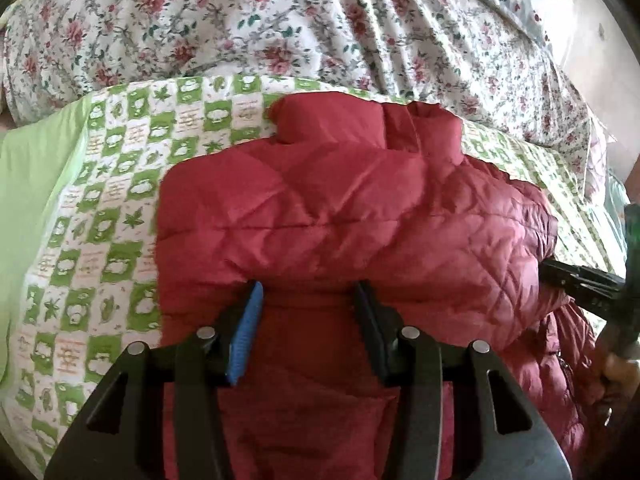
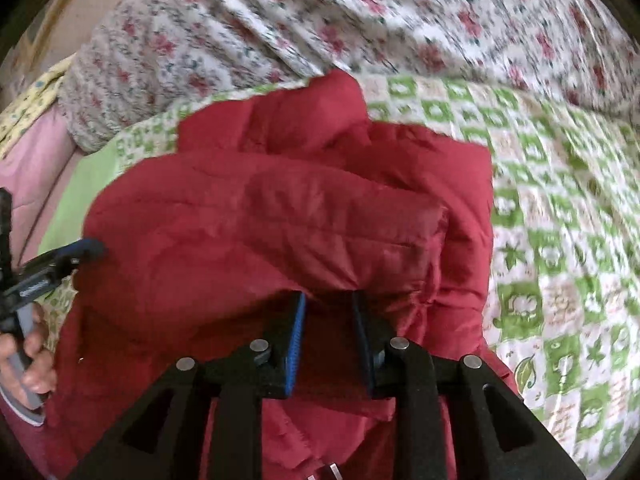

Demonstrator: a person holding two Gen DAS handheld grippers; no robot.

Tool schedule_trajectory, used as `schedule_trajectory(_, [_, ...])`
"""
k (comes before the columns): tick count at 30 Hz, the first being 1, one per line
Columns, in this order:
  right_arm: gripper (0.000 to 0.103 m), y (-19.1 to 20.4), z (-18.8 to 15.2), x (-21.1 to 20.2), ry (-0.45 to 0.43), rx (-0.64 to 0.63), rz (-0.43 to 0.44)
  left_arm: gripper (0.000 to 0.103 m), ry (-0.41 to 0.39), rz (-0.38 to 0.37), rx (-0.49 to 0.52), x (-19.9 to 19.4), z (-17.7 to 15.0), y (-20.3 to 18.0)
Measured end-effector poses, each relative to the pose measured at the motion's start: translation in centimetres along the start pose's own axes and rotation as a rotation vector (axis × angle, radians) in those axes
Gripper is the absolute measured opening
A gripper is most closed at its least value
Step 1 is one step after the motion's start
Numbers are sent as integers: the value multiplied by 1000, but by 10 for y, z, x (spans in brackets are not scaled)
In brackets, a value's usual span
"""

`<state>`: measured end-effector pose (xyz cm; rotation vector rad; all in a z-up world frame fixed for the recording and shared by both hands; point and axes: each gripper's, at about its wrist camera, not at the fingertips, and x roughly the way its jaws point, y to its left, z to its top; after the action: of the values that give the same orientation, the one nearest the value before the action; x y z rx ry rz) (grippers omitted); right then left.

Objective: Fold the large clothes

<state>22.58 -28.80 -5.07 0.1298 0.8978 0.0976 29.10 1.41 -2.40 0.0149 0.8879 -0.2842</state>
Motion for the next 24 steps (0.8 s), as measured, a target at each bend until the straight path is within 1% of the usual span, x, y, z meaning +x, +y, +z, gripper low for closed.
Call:
schedule_trajectory(2, [24, -5, -3, 6, 3, 21, 6, 46, 31, 36, -8, 10, -2, 8])
schedule_trajectory(3, [24, -8, -4, 8, 3, 31, 7, 46, 44, 42, -18, 16, -3, 13])
schedule_trajectory(4, [24, -7, -4, 7, 1, 35, 9, 48, 50, 40, -27, 19, -5, 16])
schedule_trajectory(7, [25, -3, -2, 0, -11, 33, 14, 48, 64, 36, -58, 25, -9, 26])
schedule_trajectory(11, [26, 3, 2, -13, -46, 22, 8, 49, 64, 58, -61, 26, -10, 29])
schedule_trajectory(15, [26, -2, 4, 3, -8, 25, -8, 49, 68, 64, -60, 26, -10, 29])
schedule_trajectory(18, [26, -8, 4, 20, 31, 47, 12, 50, 67, 74, -47, 27, -11, 28])
schedule_trajectory(24, [25, -12, 4, 26, 41, 63, 40, 50, 83, 66, -53, 29, -12, 30])
